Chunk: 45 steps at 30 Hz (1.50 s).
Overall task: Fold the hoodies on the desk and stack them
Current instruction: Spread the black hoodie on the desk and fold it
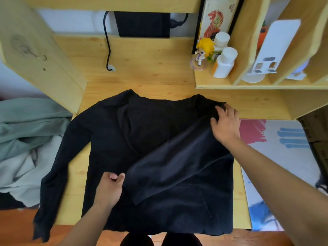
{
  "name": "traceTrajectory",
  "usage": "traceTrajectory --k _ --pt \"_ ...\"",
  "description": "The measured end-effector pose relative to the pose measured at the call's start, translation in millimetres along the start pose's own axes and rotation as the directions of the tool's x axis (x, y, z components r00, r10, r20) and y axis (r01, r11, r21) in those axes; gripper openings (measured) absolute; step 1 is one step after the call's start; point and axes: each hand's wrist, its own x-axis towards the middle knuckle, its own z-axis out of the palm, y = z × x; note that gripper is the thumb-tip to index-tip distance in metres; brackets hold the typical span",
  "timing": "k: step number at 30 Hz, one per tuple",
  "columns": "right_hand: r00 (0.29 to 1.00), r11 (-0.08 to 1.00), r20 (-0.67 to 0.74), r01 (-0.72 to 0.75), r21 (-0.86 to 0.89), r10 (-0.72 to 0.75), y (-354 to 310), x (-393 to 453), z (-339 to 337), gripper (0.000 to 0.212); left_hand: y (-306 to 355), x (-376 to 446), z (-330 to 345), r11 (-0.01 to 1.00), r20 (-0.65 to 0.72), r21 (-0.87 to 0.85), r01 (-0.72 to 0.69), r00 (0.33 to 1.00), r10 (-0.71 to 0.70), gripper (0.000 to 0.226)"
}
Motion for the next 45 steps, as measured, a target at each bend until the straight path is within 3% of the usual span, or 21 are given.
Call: traceTrajectory --k 1,3,6,8,11,14,17,19,21,23,27,30,32,34,36,38,41,44,45 --pt "0.997 0.994 0.026 0.07 -0.082 -0.068 0.9 -13.5 3.0 0.057 -1.2 0.2 3.2 0.998 0.04 -0.035 0.059 0.998 -0.058 0.027" --pt "0.98 0.975 0.194 0.09 -0.205 -0.05 20.2 -26.4 16.7 0.061 -1.3 0.6 9.2 0.991 0.086 -0.097 0.097 0.992 -0.088 0.027" --pt "0.941 0.966 0.333 0.025 -0.257 0.064 47.4 -28.4 25.0 0.068 5.7 -3.6 10.2 0.996 0.029 -0.091 -0.012 0.999 0.014 0.013" --pt "0.947 0.971 0.318 0.032 -0.236 0.047 51.6 -26.7 26.3 0.072 6.4 -5.8 5.2 0.995 -0.059 -0.08 -0.053 0.997 0.048 0.002" --pt "0.938 0.961 0.343 0.052 -0.273 0.047 54.5 -23.5 28.9 0.074 3.8 -9.1 -4.6 0.995 -0.204 -0.097 -0.012 0.979 -0.008 0.01" --pt "0.948 0.953 0.311 0.033 -0.302 0.065 48.2 -24.9 24.1 0.075 3.2 -6.8 -4.1 0.999 -0.115 0.0 0.042 0.993 -0.042 0.015" --pt "0.981 0.962 0.162 0.141 -0.234 -0.105 29.5 -26.2 19.3 0.07 6.7 0.2 -0.6 0.989 -0.036 0.14 -0.05 0.998 0.056 0.027" --pt "0.941 0.929 0.222 0.302 -0.215 -0.255 20.9 -21.5 21.5 0.066 9.0 4.6 3.9 0.971 0.014 0.203 -0.126 0.992 0.126 0.038" --pt "0.907 0.915 0.311 0.353 -0.197 -0.284 19.9 -12.6 27.5 0.066 15.2 4.0 7.4 0.952 0.053 0.244 -0.184 0.983 0.176 0.029" --pt "0.917 0.947 0.338 0.278 -0.162 -0.212 21.5 -2.6 32.8 0.068 20.1 2.0 7.5 0.953 0.061 0.236 -0.19 0.982 0.181 0.023" --pt "0.947 0.989 0.312 0.108 -0.098 -0.072 14.9 9.7 37.0 0.074 17.7 -1.8 0.2 0.99 -0.038 0.058 -0.125 0.991 0.127 0.028" --pt "0.976 0.99 0.173 0.142 -0.023 -0.136 12.1 4.4 32.4 0.076 7.3 -0.7 -2.5 0.966 -0.072 0.202 -0.16 0.981 0.178 0.022" --pt "0.985 0.985 0.009 0.171 -0.02 -0.171 15.9 -4.4 31.8 0.07 -2.0 -0.1 1.5 0.895 -0.105 0.408 -0.179 0.965 0.241 0.015" --pt "0.991 0.992 -0.036 0.124 -0.038 -0.126 17.0 -8.0 34.8 0.067 -5.8 -4.6 12.7 0.749 -0.105 0.596 -0.29 0.896 0.43 0.03" --pt "0.993 0.991 0.097 0.083 -0.109 -0.072 17.9 -3.5 39.4 0.072 -1.4 -15.7 31.5 0.524 0.063 0.657 -0.541 0.733 0.677 0.044" --pt "0.974 0.97 0.216 0.121 -0.213 -0.074 24.0 1.3 46.6 0.072 3.7 -20.6 53.9 0.332 0.283 0.637 -0.696 0.612 0.739 0.056" --pt "0.961 0.956 0.267 0.148 -0.252 -0.078 29.4 8.2 50.0 0.071 -0.5 -5.7 75.0 0.327 0.358 0.67 -0.667 0.675 0.645 0.065" --pt "0.951 0.966 0.305 0.041 -0.256 0.04 20.5 15.9 48.1 0.074 -8.9 7.2 83.2 0.337 0.357 0.699 -0.631 0.716 0.6 0.071" --pt "0.964 0.967 0.257 -0.004 -0.253 0.071 12.0 12.9 44.1 0.074 -10.2 8.5 84.4 0.336 0.361 0.699 -0.631 0.717 0.597 0.071"
